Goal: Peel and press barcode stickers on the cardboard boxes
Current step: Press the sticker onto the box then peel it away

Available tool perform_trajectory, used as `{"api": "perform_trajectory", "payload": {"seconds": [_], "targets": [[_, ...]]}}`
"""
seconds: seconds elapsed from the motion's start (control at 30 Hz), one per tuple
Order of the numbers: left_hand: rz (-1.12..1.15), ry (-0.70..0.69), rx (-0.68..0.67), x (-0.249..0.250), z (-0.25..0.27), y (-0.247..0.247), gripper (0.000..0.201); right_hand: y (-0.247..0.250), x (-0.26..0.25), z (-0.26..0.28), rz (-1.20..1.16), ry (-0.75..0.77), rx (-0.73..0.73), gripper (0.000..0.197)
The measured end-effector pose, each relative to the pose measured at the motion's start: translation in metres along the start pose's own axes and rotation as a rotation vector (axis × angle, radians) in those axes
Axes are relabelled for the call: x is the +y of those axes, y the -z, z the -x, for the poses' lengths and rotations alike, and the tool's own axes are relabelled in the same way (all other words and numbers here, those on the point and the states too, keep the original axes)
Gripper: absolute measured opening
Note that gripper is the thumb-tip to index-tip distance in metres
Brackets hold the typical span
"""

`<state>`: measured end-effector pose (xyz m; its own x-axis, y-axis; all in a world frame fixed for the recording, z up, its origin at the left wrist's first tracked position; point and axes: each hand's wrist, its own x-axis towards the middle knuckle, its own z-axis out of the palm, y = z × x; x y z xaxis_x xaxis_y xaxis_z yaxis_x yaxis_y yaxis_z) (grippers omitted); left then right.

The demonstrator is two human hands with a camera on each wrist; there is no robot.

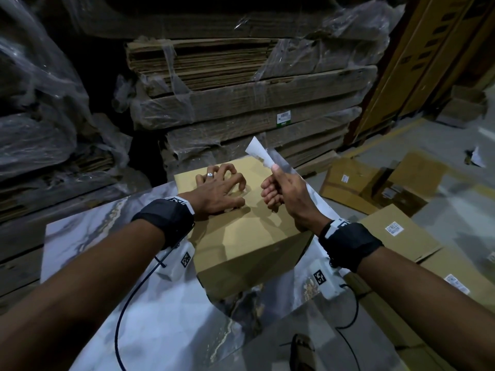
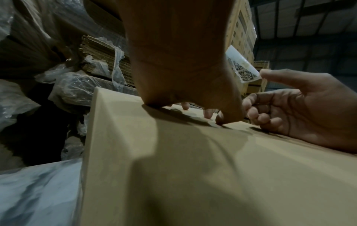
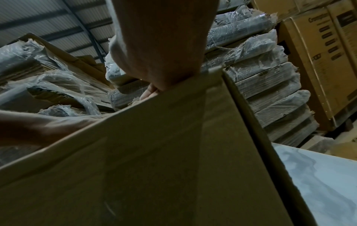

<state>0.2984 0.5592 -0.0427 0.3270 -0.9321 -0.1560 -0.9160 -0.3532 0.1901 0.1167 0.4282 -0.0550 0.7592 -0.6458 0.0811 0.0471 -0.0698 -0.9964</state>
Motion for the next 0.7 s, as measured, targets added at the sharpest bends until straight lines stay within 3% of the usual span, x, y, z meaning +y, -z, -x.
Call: {"api": "perform_trajectory", "payload": {"seconds": [0.17, 0.4, 0.7], "targets": [[0.021, 0.008, 0.006, -0.0003, 0.0007, 0.0011, 0.069, -0.0007, -0.0007, 0.0014, 0.012, 0.012, -0.012, 0.058], [0.016, 0.015, 0.002, 0.0005, -0.0009, 0.0002, 0.053, 0.0006, 0.0002, 0.0008, 0.007, 0.029, -0.026, 0.059], [0.029, 0.024, 0.003, -0.0016, -0.0036, -0.0013, 0.050, -0.0006, -0.0004, 0.0004, -0.012, 0.020, -0.011, 0.062]]}}
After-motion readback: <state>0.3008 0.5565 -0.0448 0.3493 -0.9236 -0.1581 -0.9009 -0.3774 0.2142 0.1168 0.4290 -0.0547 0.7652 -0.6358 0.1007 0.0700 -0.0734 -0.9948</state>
